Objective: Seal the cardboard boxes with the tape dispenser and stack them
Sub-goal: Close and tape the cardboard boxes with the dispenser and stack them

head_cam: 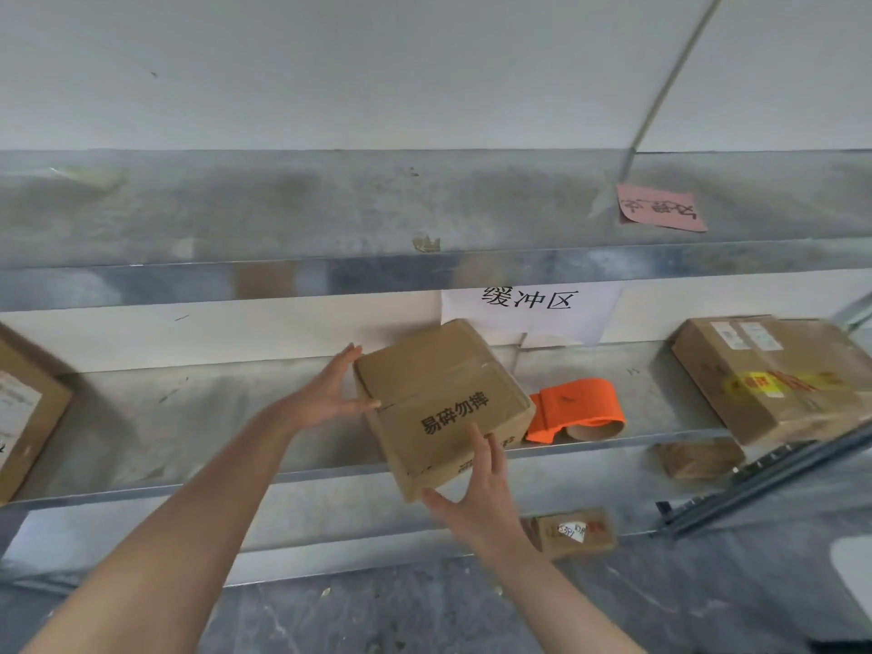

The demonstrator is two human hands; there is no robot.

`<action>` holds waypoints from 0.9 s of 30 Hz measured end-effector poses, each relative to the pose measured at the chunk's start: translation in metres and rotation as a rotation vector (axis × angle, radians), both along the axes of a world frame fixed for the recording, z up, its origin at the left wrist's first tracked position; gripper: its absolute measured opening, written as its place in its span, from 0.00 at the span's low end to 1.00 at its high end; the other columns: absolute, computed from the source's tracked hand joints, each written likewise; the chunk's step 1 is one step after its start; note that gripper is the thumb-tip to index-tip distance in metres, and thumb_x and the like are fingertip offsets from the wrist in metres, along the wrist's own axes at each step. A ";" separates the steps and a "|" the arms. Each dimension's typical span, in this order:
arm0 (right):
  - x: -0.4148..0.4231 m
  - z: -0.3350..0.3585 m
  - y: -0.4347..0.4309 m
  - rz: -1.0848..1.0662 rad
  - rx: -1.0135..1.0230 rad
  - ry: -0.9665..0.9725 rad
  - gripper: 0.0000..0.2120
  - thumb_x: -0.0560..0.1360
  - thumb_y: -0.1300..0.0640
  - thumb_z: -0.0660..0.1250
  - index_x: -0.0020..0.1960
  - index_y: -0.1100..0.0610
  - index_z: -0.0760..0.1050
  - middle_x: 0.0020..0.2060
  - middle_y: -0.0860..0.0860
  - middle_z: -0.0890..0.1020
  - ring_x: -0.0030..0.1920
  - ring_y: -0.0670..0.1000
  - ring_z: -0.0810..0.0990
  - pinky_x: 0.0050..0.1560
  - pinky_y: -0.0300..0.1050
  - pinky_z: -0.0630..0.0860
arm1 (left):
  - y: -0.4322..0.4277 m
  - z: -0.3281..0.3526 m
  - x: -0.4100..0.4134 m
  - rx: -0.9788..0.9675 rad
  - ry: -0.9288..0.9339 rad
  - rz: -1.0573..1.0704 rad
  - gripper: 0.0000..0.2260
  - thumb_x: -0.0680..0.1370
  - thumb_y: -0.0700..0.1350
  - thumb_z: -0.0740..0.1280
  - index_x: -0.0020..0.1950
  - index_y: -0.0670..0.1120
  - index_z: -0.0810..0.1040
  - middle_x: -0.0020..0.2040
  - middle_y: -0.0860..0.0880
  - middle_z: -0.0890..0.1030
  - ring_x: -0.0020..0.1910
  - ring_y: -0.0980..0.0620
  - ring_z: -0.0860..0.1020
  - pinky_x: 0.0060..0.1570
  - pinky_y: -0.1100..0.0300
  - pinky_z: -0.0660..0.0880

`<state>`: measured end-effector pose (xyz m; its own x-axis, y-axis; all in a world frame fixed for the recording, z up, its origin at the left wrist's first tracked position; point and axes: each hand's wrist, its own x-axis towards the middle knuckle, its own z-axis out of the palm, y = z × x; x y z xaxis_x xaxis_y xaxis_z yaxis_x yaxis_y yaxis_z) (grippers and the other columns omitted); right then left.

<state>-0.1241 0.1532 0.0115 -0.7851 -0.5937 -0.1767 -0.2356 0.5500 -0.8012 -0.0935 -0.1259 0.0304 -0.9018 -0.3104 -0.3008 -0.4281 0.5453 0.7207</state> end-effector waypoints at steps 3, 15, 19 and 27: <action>0.003 -0.005 -0.004 0.044 0.025 -0.066 0.57 0.66 0.41 0.76 0.78 0.42 0.38 0.76 0.50 0.32 0.78 0.51 0.45 0.74 0.48 0.56 | 0.008 -0.006 -0.001 0.037 0.050 0.056 0.45 0.69 0.52 0.76 0.78 0.49 0.52 0.77 0.49 0.55 0.74 0.52 0.56 0.72 0.57 0.55; -0.108 0.003 0.042 0.189 0.188 0.300 0.44 0.72 0.51 0.74 0.78 0.50 0.51 0.74 0.52 0.62 0.75 0.57 0.59 0.75 0.51 0.57 | 0.108 -0.035 0.050 -0.033 0.327 0.515 0.32 0.72 0.48 0.74 0.73 0.52 0.64 0.63 0.49 0.65 0.55 0.52 0.72 0.58 0.56 0.74; -0.169 0.013 0.079 0.216 0.378 0.472 0.50 0.66 0.43 0.77 0.78 0.50 0.51 0.77 0.52 0.58 0.78 0.58 0.49 0.77 0.53 0.50 | 0.113 -0.029 0.028 -0.040 0.271 0.411 0.34 0.74 0.52 0.71 0.76 0.52 0.60 0.76 0.52 0.56 0.73 0.52 0.60 0.72 0.55 0.62; -0.271 -0.003 0.128 0.454 0.489 0.285 0.43 0.59 0.33 0.76 0.68 0.30 0.57 0.71 0.46 0.65 0.72 0.49 0.66 0.71 0.45 0.65 | 0.096 -0.026 0.013 -0.074 0.157 0.452 0.42 0.67 0.48 0.78 0.76 0.52 0.59 0.76 0.54 0.59 0.72 0.51 0.63 0.71 0.54 0.64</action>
<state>-0.3952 0.2816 0.0087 -0.5353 -0.7770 -0.3312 -0.6885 0.6285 -0.3619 -0.0807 -0.0302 0.0048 -0.7045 -0.6968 -0.1348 -0.5232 0.3817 0.7619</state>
